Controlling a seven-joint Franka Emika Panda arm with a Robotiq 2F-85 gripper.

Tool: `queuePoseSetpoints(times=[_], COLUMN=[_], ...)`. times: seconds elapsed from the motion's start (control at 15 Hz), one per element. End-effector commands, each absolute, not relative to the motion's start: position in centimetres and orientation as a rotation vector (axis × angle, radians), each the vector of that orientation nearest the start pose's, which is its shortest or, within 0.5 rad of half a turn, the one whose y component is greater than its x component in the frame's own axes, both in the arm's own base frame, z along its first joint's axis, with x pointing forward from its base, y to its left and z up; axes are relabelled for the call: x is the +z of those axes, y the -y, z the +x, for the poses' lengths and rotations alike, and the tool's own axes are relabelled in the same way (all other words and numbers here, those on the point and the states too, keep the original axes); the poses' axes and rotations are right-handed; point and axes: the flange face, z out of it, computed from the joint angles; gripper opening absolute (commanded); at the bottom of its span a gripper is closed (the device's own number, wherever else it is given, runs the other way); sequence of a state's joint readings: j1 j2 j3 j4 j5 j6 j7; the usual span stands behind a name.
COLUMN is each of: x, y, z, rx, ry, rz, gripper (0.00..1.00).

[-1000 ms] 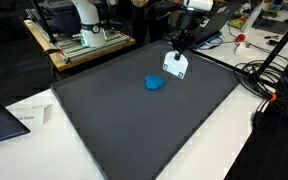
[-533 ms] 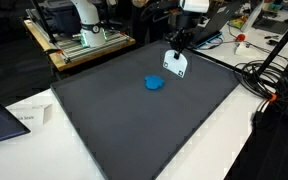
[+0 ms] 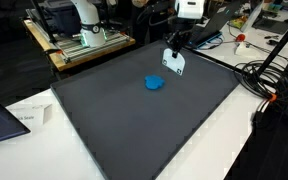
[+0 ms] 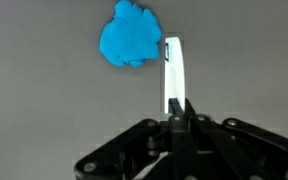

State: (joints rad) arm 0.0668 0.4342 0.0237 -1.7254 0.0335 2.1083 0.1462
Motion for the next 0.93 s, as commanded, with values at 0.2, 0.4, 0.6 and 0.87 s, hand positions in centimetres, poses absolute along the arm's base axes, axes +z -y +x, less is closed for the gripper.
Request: queuePoseSetpoints(times=[0.2, 0.4, 0.6, 0.87], x=[33.1, 32.9, 32.5, 31.4], y=[-5.6, -6.3, -6.7, -7.1], z=[64.2, 64.1, 64.2, 64.2], rx=[0.281, 0.298, 0.286, 0.302], ry=[-0.104, -0.047, -0.017, 0.007], rz=[-3.082, -3.047, -3.015, -2.938], gripper=[0.01, 0.01, 0.01, 0.01])
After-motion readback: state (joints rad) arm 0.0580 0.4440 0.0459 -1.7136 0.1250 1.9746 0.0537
